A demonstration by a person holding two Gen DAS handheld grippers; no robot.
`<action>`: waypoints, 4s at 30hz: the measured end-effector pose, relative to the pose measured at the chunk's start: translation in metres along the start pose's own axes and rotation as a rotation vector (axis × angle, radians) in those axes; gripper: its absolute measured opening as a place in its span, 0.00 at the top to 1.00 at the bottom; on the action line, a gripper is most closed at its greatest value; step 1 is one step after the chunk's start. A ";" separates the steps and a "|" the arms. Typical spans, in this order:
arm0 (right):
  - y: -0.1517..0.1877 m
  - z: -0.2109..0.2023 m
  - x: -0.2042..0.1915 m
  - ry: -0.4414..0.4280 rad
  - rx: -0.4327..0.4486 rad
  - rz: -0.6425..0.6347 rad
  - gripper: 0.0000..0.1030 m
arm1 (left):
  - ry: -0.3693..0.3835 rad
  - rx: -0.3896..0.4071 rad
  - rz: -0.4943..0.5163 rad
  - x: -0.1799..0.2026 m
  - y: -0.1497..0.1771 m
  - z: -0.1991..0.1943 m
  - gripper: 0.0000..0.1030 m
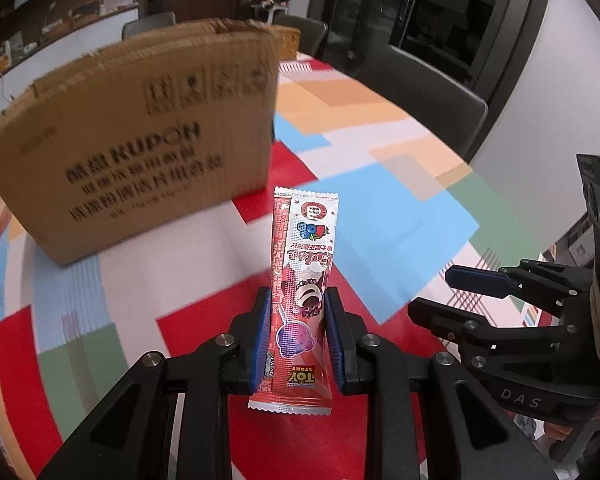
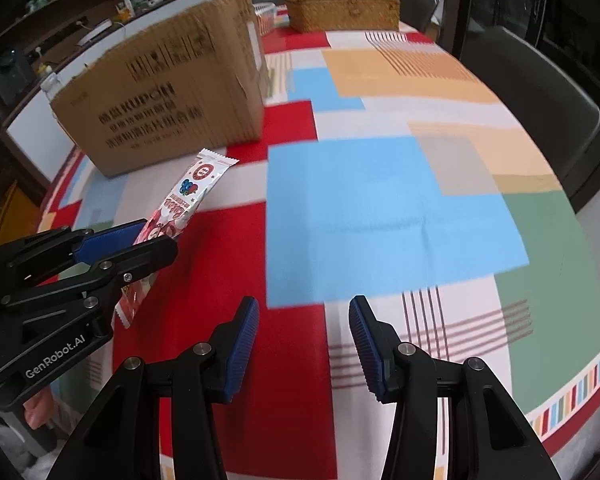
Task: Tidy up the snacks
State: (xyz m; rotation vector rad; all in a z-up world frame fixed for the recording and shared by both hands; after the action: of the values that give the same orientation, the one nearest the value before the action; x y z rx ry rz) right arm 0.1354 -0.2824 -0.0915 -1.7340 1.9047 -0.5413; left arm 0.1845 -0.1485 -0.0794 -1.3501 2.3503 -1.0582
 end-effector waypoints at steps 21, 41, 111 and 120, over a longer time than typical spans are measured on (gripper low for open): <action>-0.097 -0.028 -0.050 -0.057 0.250 -0.103 0.53 | -0.145 0.257 -0.063 -0.057 -0.073 -0.063 0.75; -0.194 -0.007 -0.100 -0.126 0.287 -0.171 0.53 | -0.254 0.288 -0.133 -0.132 -0.146 -0.066 0.74; -0.034 -0.130 -0.075 -0.064 0.578 -0.110 0.17 | -0.496 0.495 -0.084 -0.033 0.007 -0.194 0.00; -0.029 -0.126 -0.074 -0.087 0.559 -0.112 0.17 | -0.492 0.480 -0.091 -0.032 0.012 -0.191 0.00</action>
State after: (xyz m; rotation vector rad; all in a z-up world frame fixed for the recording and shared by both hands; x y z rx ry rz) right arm 0.0870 -0.2177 0.0331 -1.4651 1.4194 -0.9220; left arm 0.0952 -0.0279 0.0437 -1.3420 1.5752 -1.0710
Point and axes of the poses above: each gripper's, at about its wrist camera, not at the fingertips, and z roughly the way its jaws point, x to its right, y to its underside, the point moved 2 cm from there along z, roughly the way its jaws point, and after that the axes turned 8 degrees about x, right-handed, at the moved point
